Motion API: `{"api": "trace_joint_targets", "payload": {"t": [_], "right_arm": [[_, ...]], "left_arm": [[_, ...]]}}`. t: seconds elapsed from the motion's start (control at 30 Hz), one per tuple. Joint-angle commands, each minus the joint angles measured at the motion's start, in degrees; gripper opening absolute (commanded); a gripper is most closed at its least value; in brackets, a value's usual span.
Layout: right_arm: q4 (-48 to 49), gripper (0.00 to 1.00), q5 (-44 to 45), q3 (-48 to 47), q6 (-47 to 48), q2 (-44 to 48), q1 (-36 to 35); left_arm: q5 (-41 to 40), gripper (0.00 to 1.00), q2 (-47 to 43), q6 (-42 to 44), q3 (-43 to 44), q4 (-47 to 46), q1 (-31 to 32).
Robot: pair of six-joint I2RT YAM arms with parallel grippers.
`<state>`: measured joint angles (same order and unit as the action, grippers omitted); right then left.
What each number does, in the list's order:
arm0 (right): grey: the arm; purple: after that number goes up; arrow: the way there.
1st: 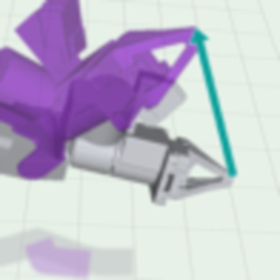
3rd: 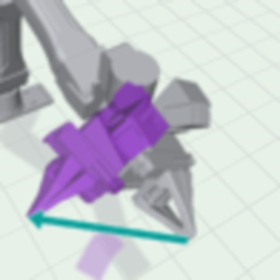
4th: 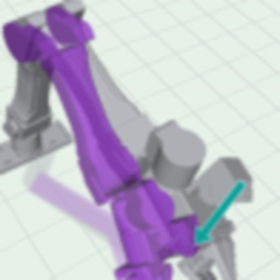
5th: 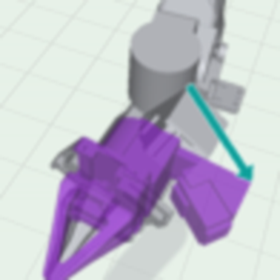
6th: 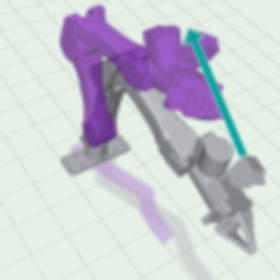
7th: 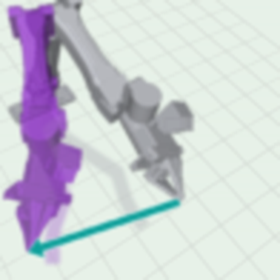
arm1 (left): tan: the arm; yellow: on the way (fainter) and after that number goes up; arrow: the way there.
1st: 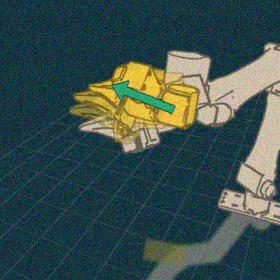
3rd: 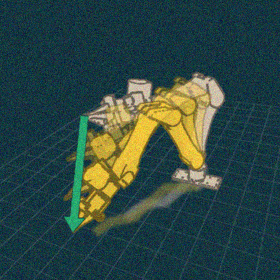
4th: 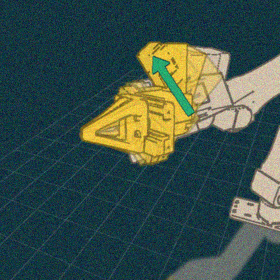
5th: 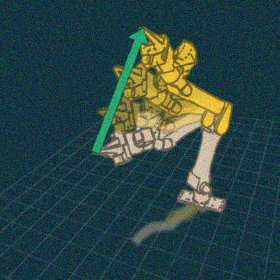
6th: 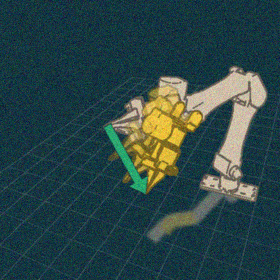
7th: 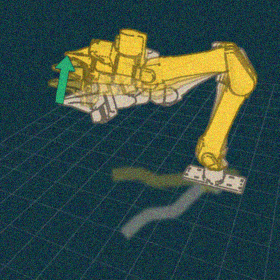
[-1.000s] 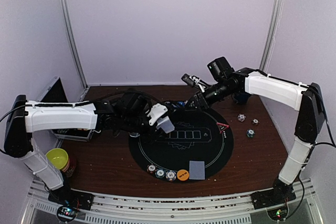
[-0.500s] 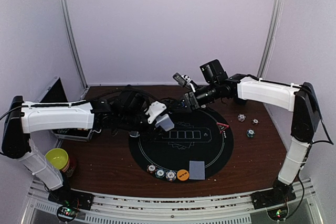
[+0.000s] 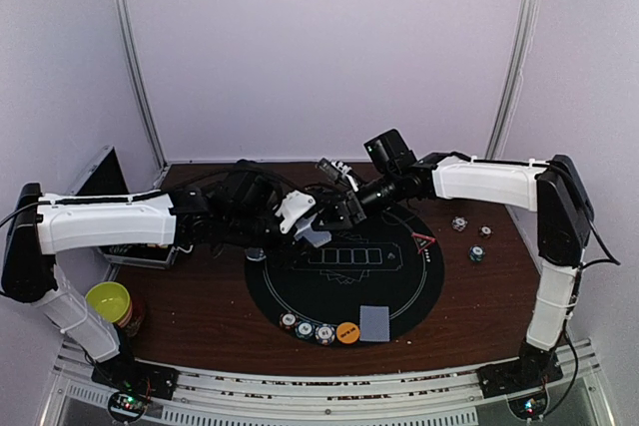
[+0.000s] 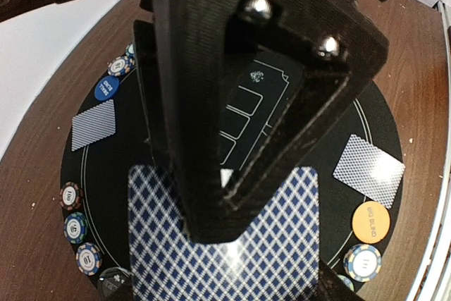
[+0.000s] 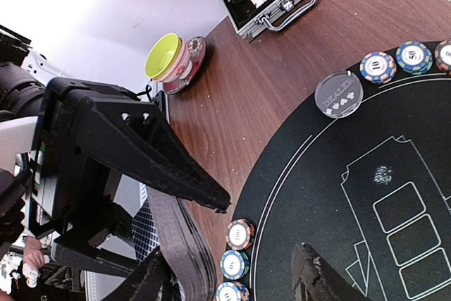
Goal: Distribute texas hold em gaming equipment
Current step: Pick up the poker card from the face-down deck piles.
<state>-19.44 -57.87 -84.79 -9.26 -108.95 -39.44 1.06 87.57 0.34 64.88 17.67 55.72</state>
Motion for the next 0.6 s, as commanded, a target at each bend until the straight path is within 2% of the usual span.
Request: {"api": "trace_joint_targets", "payload": {"t": [0.0,0.33,0.57], "right_arm": [[1.47,0.59,-1.51,-0.77,-0.97,-1.26,-0.89],[1.91,0.59,-1.73,-1.91,-1.7,-3.6,-2.04],[0.21,0.49,2.27,-1.14,-0.04,-3.21,-1.72]], "left_arm": [[0.34,0.59,-1.7,0.45,0.07,-3.21,0.35],[0.33,0.59,-1.74,0.45,0.07,-3.17,0.36],[0.34,0.59,-1.98,0.47,-0.02,-3.21,0.44]]}}
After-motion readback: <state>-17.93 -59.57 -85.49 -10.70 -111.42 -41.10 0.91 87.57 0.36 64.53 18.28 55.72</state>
